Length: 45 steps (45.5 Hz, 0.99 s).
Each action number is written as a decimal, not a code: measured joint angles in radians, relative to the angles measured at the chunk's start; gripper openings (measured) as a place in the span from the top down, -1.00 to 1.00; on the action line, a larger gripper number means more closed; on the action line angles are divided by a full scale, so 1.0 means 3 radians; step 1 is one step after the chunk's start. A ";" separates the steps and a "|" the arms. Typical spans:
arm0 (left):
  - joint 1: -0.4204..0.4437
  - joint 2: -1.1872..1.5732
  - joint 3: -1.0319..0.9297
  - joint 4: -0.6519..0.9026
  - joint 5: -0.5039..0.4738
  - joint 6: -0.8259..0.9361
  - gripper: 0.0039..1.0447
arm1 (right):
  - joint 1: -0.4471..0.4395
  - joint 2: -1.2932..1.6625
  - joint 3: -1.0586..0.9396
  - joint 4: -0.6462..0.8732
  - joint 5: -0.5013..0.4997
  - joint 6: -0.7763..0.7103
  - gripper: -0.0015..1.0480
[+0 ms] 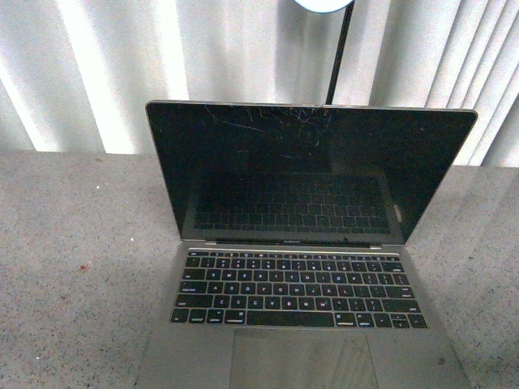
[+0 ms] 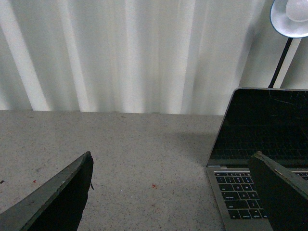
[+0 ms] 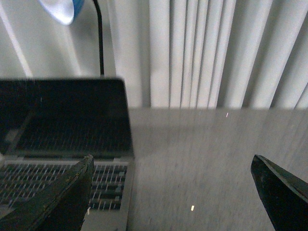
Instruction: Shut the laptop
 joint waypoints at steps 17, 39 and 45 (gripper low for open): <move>-0.0193 0.1128 0.0367 -0.0478 -0.1680 -0.1033 -0.87 | -0.0553 0.0900 0.0065 0.0782 -0.0525 0.0011 -0.86; -0.0053 0.3732 0.1165 0.1752 -0.0716 -0.0319 -0.87 | -0.0969 0.3540 0.1066 0.2475 -0.0799 -0.0525 -0.86; -0.0098 0.4150 0.1567 0.1865 -0.0559 0.0088 -0.87 | -0.0961 0.4084 0.1536 0.2546 -0.0813 -0.0898 -0.86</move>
